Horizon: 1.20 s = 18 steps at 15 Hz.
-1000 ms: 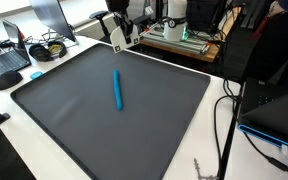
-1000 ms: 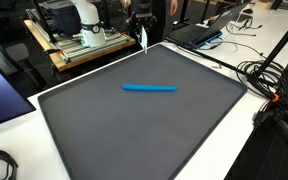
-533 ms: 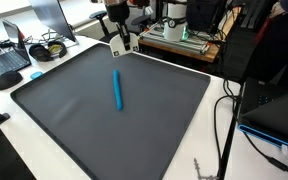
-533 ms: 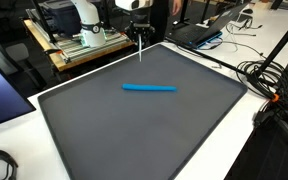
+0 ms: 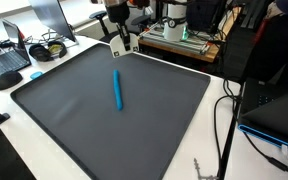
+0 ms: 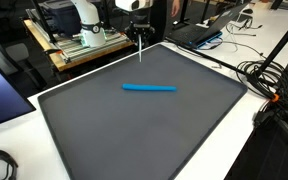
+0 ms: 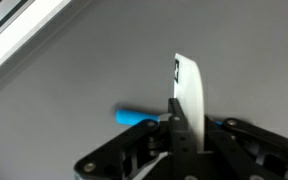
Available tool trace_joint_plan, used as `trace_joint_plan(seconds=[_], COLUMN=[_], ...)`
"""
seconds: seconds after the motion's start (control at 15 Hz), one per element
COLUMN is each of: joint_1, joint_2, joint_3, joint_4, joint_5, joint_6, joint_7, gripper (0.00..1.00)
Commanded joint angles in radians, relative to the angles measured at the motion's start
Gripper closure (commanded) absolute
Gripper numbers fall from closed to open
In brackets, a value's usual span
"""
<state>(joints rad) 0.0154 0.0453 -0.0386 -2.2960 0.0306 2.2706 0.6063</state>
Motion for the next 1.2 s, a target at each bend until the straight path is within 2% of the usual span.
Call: trace_joint_plan(seconds=[0.0,0.4,1.13], joint_1=[-0.007,-0.004,-0.002], joint_2=[0.054,0.12,0.23], joint_3=[0.0,-0.028,-0.086], joint_4=[0.022,0.016,0.034], joint_5=[-0.01,-0.038,-0.021], joint_6=[0.032,0.14,0.222], joint_7=[0.045,0.119,0.103], gripper=[0.99,0.99,0.99])
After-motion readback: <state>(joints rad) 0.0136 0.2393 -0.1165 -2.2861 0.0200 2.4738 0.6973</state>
